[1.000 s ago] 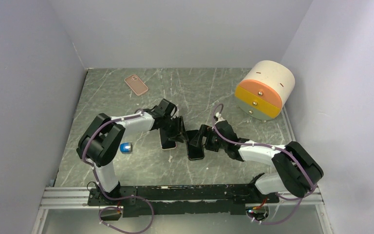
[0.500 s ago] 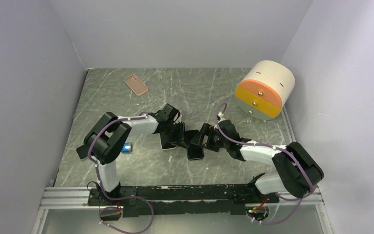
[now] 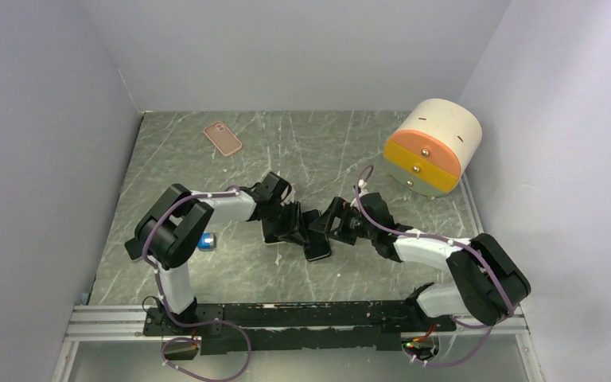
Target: Put the phone into the phone case
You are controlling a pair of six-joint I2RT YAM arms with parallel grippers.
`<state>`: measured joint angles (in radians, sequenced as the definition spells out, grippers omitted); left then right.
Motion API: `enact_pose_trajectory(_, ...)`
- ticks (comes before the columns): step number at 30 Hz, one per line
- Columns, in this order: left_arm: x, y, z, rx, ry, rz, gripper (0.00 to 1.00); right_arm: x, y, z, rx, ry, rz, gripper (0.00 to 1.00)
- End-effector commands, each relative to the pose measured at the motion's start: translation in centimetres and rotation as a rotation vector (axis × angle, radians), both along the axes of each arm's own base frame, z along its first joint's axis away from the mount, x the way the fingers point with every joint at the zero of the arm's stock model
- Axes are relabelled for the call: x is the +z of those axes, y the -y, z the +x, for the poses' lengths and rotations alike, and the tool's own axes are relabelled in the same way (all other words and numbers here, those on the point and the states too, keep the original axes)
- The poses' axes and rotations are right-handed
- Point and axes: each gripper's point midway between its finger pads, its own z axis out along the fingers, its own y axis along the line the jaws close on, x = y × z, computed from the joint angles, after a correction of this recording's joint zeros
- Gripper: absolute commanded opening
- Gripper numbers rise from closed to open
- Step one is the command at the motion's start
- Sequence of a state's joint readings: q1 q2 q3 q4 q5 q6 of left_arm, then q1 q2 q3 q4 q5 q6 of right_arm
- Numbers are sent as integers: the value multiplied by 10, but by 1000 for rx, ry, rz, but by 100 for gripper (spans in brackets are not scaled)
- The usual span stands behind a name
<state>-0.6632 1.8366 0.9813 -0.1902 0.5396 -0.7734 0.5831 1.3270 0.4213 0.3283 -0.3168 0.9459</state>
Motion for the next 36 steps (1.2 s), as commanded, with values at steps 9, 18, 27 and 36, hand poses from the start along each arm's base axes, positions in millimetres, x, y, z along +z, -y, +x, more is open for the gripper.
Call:
enact_pose_trajectory(9, 3, 3, -9, -20, 6, -23, 37, 38, -30, -2, 114, 78, 176, 77)
enact_pose_trajectory(18, 4, 3, -11, -32, 12, -33, 38, 39, -33, -8, 155, 77, 199, 67)
enact_pose_trajectory(27, 11, 4, -13, -42, 36, -70, 39, 35, -38, -10, 199, 74, 195, 64)
enact_pose_trajectory(36, 8, 0, -15, -38, 35, -57, 36, 17, -42, -15, 242, 37, 190, 59)
